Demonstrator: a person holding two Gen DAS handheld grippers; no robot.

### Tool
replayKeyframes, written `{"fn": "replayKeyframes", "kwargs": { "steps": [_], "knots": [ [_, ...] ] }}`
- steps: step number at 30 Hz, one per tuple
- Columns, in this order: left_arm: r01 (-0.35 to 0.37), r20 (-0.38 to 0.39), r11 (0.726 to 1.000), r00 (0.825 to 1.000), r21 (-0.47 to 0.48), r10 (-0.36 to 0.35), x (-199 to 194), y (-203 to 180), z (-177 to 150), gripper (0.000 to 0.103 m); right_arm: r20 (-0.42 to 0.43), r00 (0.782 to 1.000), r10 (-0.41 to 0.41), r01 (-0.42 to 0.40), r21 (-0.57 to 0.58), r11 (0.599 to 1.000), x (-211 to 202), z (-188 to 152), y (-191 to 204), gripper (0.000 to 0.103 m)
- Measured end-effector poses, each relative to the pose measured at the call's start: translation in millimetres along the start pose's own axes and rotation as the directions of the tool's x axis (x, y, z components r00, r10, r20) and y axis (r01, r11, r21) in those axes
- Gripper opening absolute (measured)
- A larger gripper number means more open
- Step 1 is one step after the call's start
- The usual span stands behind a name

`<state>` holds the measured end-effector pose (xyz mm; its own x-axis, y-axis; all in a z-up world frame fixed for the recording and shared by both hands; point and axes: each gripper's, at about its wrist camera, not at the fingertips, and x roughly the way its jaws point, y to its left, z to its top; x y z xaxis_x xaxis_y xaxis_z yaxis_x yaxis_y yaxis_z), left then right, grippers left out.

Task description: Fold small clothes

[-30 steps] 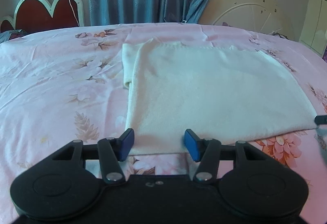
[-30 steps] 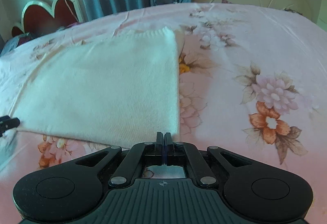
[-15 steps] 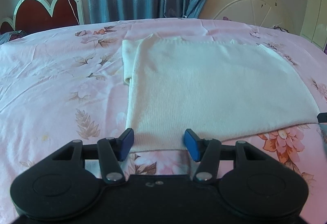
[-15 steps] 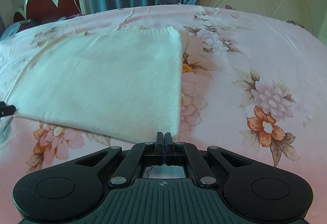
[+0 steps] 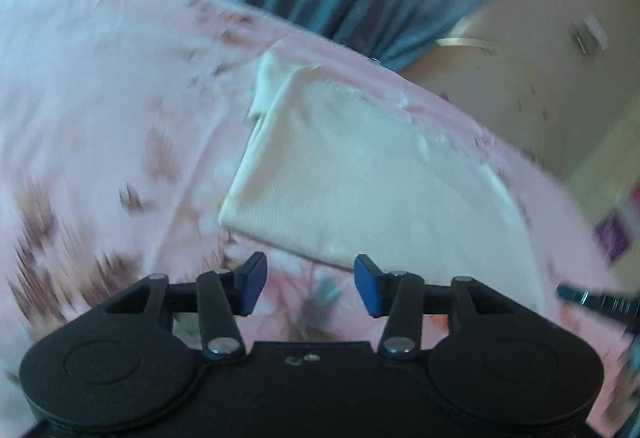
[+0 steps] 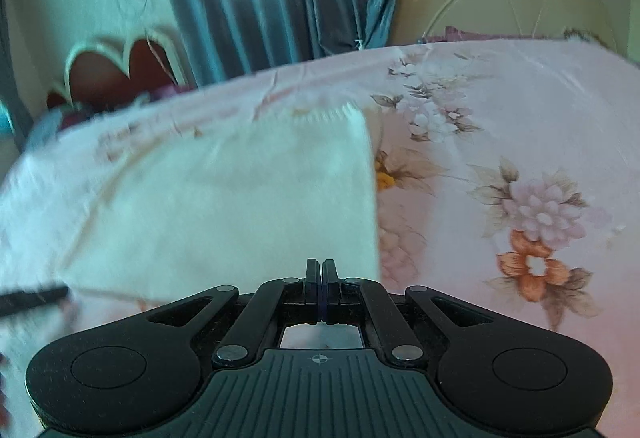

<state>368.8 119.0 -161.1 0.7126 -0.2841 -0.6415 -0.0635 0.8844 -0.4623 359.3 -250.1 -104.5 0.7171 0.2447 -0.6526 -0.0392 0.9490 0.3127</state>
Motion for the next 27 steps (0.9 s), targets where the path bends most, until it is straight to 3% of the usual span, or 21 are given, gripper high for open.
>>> {"fn": "replayKeyframes", "kwargs": {
  "steps": [3,6,13,15,17,18,21,24,27],
  "knots": [
    [0.069,0.03,0.984,0.997,-0.166,-0.065,10,14,2,0.046,-0.006,0.999,0.031,-0.031,0.011,0.999,12,11,9,0.0],
    [0.131,0.044,0.959,0.991,-0.25,-0.124,25,21,10,0.046,-0.013,0.998,0.059,-0.059,0.008,0.998,29,22,23,0.0],
    [0.157,0.118,0.943,0.985,-0.294,-0.128,55,25,28,0.044,-0.048,0.99,0.132,-0.133,-0.014,0.991,91,53,60,0.0],
    [0.158,0.123,0.943,0.984,-0.291,-0.127,63,23,32,0.036,-0.062,0.988,0.141,-0.143,-0.024,0.989,110,60,73,0.0],
    [0.143,0.114,0.942,0.987,-0.304,-0.113,72,25,35,0.012,-0.076,0.987,0.145,-0.147,-0.026,0.989,125,64,81,0.0],
    [0.138,0.107,0.938,0.988,-0.317,-0.109,75,27,36,0.009,-0.081,0.986,0.146,-0.148,-0.025,0.989,130,65,83,0.0],
    [0.158,0.113,0.924,0.986,-0.348,-0.126,75,33,37,0.007,-0.094,0.984,0.148,-0.15,-0.014,0.989,138,66,87,0.0],
    [0.176,0.149,0.933,0.98,-0.314,-0.134,60,26,38,0.007,-0.09,0.983,0.159,-0.162,-0.018,0.987,139,65,90,0.0],
    [0.13,0.116,0.943,0.988,-0.306,-0.098,67,26,36,0.008,-0.173,0.979,0.111,-0.121,-0.047,0.992,163,57,89,0.0]
  ]
}}
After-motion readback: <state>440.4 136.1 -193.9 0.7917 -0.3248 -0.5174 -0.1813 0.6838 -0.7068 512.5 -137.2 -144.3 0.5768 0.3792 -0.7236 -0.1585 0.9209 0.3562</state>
